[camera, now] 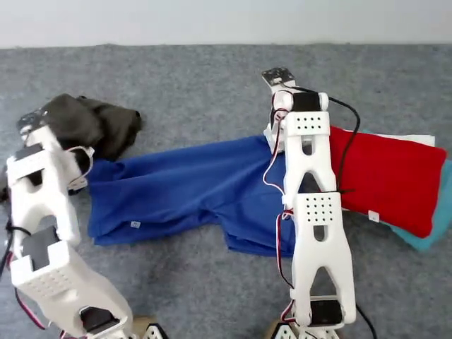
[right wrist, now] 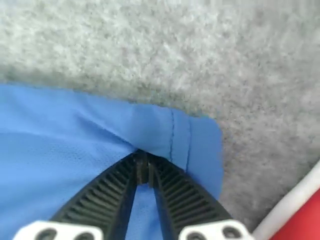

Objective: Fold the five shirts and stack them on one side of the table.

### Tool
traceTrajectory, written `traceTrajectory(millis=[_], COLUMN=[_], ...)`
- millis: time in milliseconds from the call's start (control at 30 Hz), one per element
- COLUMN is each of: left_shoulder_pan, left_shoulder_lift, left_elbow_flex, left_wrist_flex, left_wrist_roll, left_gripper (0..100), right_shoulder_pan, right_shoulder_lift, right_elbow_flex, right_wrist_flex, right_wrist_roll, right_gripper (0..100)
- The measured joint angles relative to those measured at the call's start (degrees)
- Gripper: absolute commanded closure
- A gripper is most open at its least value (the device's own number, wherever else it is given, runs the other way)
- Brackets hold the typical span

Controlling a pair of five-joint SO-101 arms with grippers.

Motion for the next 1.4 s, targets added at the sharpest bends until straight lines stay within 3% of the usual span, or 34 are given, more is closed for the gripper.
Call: traceTrajectory(millis=[300,600,800,1033,1233,1400], left_shoulder_pan=[14.33,12.66,12.92,10.55,10.46,9.32], left_shoulder_lift=[-18.73,-2.81,-2.9,-3.69,-18.64,-39.03], left_elbow_flex=[1.23,5.98,6.77,7.12,13.1,24.26], left_wrist_flex=[1.32,-0.97,-3.08,-3.34,-1.85,-4.04], left_wrist_roll=[1.14,3.6,4.57,3.34,-0.26,-0.09], left_gripper=[98,98,98,98,98,94], right_shoulder_pan=[-6.07,-2.81,1.05,1.67,0.88,0.62], right_shoulder_lift=[-15.03,-13.27,-3.43,-2.46,-9.85,-24.18], right_elbow_flex=[-4.22,2.73,3.96,2.29,0.26,13.71], right_wrist_flex=[0.09,-0.35,-0.53,0.09,0.18,0.18], right_wrist_roll=[5.8,5.89,5.98,6.15,8.09,13.1], right_gripper=[98.9,98.9,98.9,98.9,98.9,98.9])
